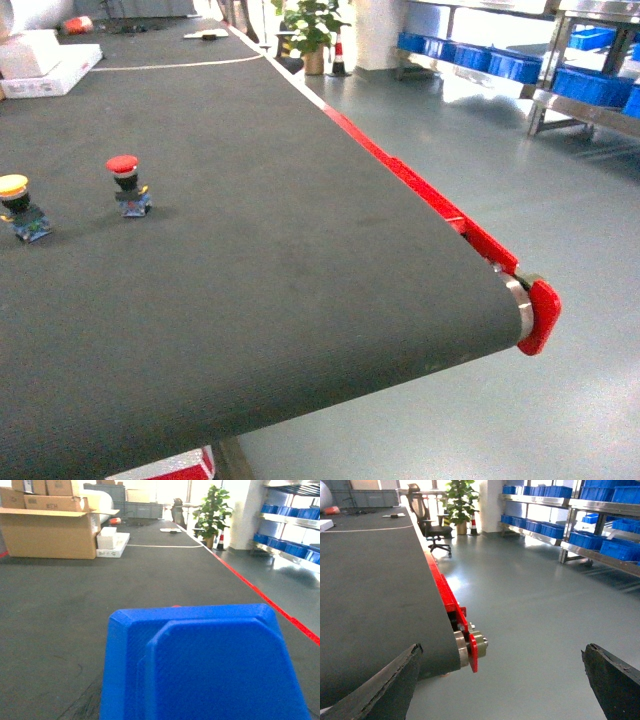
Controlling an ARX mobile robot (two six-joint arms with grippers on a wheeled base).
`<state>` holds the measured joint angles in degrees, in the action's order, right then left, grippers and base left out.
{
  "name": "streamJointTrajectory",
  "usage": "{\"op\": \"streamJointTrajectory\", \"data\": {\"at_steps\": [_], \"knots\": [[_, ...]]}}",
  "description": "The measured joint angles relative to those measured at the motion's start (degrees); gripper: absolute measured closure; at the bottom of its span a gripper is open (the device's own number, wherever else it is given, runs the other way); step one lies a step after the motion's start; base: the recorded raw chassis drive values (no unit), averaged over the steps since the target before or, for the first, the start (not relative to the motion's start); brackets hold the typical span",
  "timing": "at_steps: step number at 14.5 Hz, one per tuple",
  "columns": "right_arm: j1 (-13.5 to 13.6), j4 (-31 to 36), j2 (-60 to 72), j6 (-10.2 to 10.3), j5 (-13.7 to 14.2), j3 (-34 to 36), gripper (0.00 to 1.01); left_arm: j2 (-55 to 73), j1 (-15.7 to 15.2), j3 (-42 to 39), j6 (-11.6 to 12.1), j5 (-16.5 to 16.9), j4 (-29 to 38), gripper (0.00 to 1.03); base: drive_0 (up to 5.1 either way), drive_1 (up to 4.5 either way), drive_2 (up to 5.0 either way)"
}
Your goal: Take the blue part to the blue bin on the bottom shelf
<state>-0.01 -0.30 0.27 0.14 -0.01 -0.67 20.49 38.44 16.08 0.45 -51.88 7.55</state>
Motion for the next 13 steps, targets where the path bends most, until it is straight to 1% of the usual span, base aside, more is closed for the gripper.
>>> {"op": "streamJointTrajectory", "data": {"at_steps": [13], "knots": [[0.00,-0.02,0.00,0.00,0.00,0.00,0.03,0.02,0.00,0.00,0.00,0.00,0.00,0.59,-1.6,-1.61,-1.6]]}}
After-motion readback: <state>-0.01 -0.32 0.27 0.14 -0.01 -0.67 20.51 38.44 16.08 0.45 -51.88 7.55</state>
